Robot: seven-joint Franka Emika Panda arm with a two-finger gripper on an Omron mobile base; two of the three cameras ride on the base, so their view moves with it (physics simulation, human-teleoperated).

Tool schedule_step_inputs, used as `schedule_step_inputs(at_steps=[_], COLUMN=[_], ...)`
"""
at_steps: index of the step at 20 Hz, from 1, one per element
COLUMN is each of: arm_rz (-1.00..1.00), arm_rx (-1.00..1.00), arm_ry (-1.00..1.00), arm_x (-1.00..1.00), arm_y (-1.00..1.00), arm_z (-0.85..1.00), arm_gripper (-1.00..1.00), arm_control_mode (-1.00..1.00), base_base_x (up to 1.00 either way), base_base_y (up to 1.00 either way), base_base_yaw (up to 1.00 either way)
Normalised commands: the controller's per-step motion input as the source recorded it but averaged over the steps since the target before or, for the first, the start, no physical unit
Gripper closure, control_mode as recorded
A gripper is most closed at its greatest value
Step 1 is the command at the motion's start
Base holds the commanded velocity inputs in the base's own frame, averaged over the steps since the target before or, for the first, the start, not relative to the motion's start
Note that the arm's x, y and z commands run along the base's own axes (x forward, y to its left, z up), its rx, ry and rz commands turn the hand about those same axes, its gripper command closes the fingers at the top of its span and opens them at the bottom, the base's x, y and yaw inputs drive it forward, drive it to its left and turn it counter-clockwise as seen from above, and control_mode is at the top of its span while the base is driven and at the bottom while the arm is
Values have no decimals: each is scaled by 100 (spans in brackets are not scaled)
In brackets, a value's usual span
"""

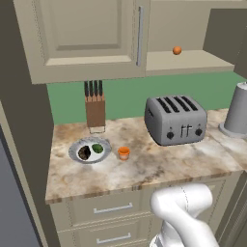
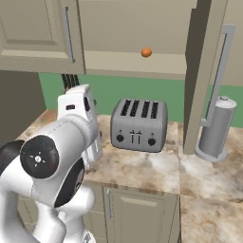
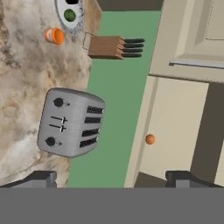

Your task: Pick the avocado and bread from the counter and place them on the plate. Then pick the jam from the cabinet and place it next to the plate. Lastly close the cabinet door.

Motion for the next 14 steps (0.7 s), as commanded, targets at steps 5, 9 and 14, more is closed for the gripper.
schedule_step_inputs(at_steps=[5, 9, 14], arm_rz=[-1, -1, -3], arm_rx=[0, 0, 0], arm_ry=[-14, -12, -3], arm_x=[-72, -63, -24], arm_y=[0, -3, -17], arm_z=[-27, -29, -27], arm_gripper=[-100, -100, -100], arm_control_mode=[-100, -100, -100], base_base_x=[0, 0, 0], base_base_y=[0, 0, 0], base_base_yaw=[0, 0, 0])
